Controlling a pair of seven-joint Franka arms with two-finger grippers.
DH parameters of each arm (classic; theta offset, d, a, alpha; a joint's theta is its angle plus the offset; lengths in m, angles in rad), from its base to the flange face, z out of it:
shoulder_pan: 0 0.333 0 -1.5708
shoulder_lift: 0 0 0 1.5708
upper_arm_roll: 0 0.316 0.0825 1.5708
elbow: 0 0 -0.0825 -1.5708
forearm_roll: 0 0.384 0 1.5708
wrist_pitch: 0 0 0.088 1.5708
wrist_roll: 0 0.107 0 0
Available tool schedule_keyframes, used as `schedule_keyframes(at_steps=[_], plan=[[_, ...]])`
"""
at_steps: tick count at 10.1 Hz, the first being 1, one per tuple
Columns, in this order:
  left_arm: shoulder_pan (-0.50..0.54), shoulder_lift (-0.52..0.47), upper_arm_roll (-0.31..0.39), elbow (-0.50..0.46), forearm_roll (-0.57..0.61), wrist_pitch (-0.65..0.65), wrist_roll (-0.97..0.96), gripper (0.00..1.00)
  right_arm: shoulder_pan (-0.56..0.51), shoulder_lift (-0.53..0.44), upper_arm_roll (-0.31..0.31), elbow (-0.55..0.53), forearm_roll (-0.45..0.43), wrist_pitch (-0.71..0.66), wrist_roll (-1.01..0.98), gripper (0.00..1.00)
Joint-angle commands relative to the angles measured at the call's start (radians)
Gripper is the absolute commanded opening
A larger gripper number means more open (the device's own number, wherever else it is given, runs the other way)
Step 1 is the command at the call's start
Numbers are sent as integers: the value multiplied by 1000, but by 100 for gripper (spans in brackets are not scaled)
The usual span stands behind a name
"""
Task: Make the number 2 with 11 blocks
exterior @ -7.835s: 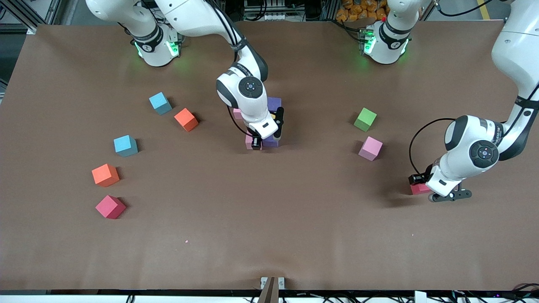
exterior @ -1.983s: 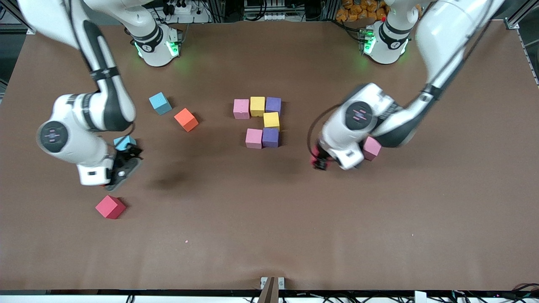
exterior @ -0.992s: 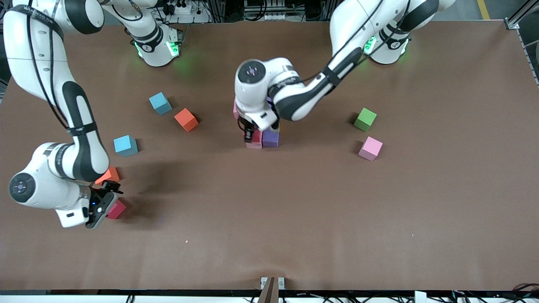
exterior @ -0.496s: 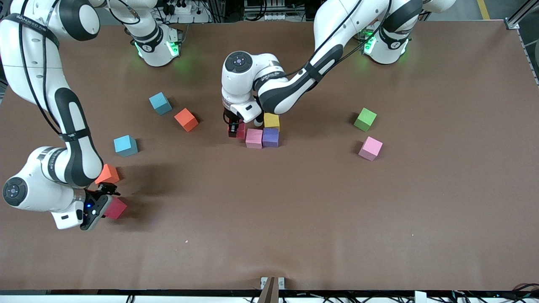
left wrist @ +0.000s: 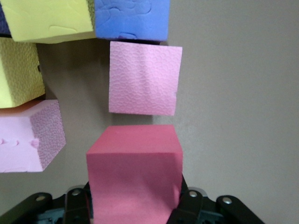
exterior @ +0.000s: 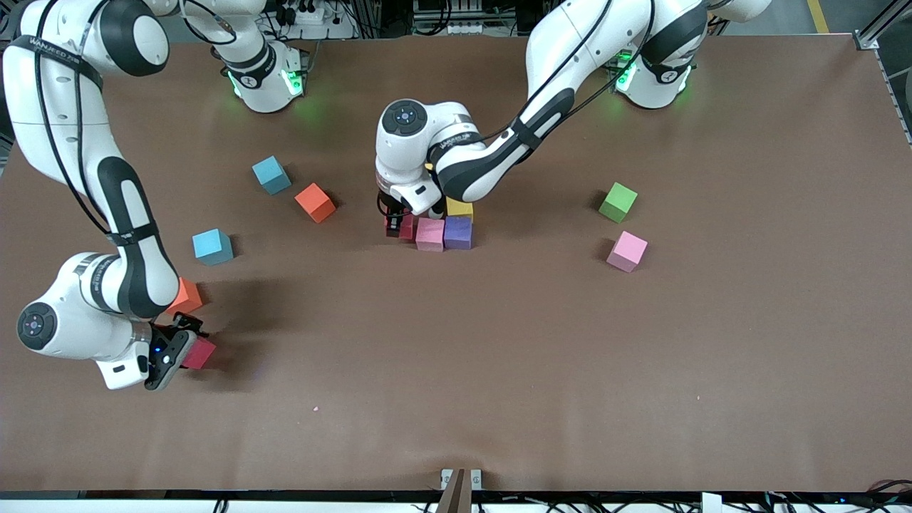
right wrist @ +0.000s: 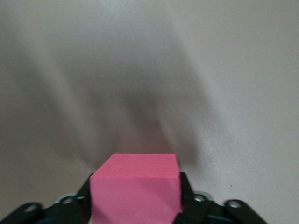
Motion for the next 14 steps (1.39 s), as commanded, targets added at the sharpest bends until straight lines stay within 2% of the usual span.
schedule_keyframes(at_steps=[1, 2, 4, 6, 10, 12, 13, 14], plan=[[-18, 24, 15, 26, -23, 6, -16, 7, 35, -23, 5, 7, -17, -8, 4, 42], [-18, 30, 15, 26, -23, 6, -11, 7, 45, -52, -5, -18, -11, -14, 4, 41], [-30, 44, 21, 25, -23, 9, 6, 7, 68, -160, -5, -123, -4, -17, 33, 32], [-33, 61, 24, 25, -23, 17, 27, 10, 107, -249, -6, -226, -9, -16, 111, 27], [-36, 78, 34, 25, -22, 38, 50, 11, 137, -363, -3, -459, -1, 5, 354, 26], [-41, 87, 46, 25, -22, 49, 67, 15, 151, -432, -3, -562, -1, 53, 362, 26], [-41, 90, 46, 25, -22, 52, 81, 21, 152, -479, -3, -617, -1, 56, 366, 26], [-42, 91, 57, 25, -22, 52, 107, 73, 154, -509, -3, -656, 2, 56, 386, 26]])
